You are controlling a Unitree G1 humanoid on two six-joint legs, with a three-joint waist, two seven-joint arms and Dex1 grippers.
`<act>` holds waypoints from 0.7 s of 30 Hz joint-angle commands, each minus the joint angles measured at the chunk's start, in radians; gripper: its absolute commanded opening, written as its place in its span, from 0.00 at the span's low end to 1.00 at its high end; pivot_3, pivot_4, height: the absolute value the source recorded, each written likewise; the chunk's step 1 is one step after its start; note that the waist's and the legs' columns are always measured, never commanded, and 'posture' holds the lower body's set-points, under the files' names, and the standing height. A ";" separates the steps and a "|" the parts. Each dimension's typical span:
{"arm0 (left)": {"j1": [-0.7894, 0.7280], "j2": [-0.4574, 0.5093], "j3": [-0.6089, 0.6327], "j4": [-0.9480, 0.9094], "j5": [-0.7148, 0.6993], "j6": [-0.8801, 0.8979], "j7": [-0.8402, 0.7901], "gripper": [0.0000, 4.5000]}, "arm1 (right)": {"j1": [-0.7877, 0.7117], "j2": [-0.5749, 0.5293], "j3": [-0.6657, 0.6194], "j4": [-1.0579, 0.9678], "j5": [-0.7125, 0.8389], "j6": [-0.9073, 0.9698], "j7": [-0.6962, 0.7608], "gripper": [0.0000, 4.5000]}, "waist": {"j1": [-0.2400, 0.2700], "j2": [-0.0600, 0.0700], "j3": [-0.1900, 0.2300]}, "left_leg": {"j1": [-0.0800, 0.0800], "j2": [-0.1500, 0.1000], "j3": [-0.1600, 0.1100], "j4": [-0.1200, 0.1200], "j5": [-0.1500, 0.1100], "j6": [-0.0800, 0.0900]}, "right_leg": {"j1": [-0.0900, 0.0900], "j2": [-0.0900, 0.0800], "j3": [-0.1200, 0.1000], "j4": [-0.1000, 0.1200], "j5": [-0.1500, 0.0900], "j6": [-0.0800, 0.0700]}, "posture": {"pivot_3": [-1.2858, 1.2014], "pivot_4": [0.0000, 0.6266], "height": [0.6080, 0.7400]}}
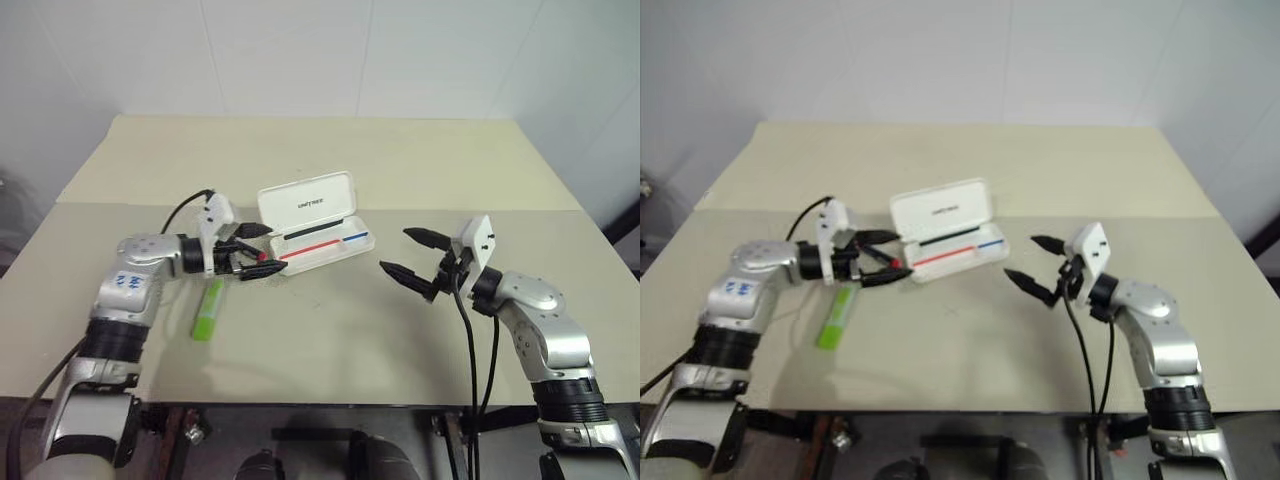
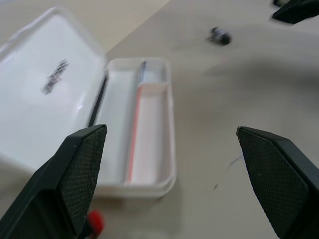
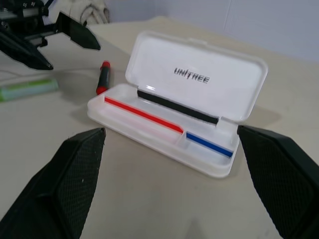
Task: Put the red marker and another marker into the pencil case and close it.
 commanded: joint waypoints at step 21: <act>-0.260 -0.151 -0.102 0.502 0.204 -0.257 -0.236 0.99 | 0.195 -0.003 -0.093 -0.196 0.022 -0.013 -0.143 1.00 | 0.001 0.000 0.000 | -0.003 0.000 -0.001 0.007 -0.004 0.007 | 0.001 0.000 0.000 0.000 0.001 0.002 | 0.52 0.24 1.00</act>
